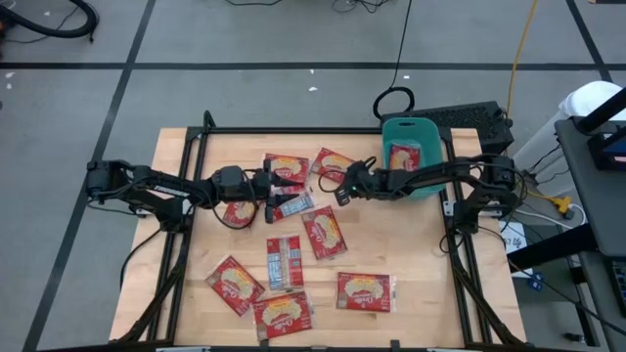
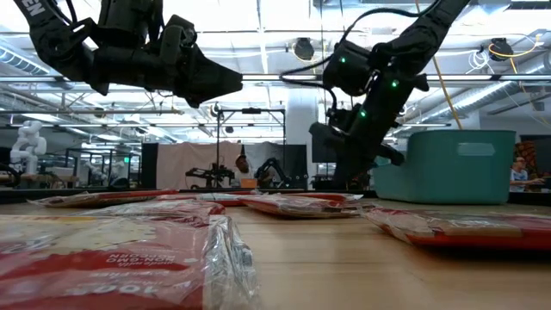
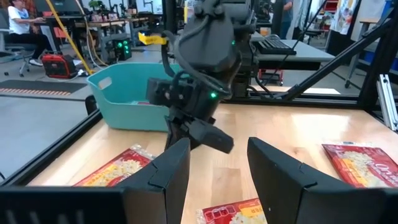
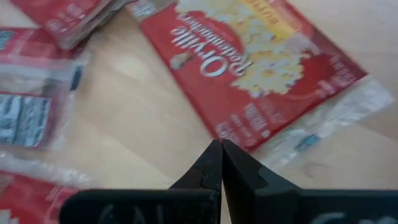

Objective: Sort popcorn bags into baskets
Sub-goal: Adjust the green bin, then adjust the red popcorn bag

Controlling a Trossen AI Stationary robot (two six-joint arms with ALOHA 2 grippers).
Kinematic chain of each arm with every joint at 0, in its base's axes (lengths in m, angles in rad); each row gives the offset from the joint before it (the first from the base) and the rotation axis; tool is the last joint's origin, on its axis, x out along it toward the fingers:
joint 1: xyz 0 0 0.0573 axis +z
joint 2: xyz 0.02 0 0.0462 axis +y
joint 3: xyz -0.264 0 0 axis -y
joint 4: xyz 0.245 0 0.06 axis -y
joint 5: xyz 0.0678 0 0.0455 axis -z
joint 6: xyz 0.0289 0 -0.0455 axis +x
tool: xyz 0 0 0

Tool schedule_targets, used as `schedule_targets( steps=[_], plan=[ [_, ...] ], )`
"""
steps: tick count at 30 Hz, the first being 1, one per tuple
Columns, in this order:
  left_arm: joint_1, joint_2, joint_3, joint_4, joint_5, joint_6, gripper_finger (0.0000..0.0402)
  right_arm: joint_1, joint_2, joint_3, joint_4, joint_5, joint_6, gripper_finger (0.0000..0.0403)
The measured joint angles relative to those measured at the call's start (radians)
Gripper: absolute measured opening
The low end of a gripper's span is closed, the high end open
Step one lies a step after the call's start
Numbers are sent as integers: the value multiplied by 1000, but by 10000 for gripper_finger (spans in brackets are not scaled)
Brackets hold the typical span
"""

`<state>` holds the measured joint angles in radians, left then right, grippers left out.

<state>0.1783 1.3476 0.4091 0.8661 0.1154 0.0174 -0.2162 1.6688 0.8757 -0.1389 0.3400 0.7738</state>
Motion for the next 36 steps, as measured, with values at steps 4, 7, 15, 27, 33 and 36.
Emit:
schedule_targets(
  steps=[4, 7, 15, 27, 33, 36],
  plan=[
    [0, 0, 0, -6, 0, 0, 166, -24, 0, 0, -7, 2, -2, 0],
    [0, 0, 0, -11, 0, 0, 166, -35, 0, 0, 26, 6, -22, 0],
    [0, 0, 0, -3, -1, 5, 166, -106, 39, 0, 199, -4, -80, 0],
    [0, 0, 0, -2, -2, 14, 166, -238, 143, 2, 243, -78, -92, 0],
    [0, 0, 0, -6, -4, 25, 166, -269, 143, 2, 233, -78, -117, 0],
    [0, 0, 0, -24, -4, 25, 166, -273, 133, 2, 224, -79, -133, 0]
  ],
)
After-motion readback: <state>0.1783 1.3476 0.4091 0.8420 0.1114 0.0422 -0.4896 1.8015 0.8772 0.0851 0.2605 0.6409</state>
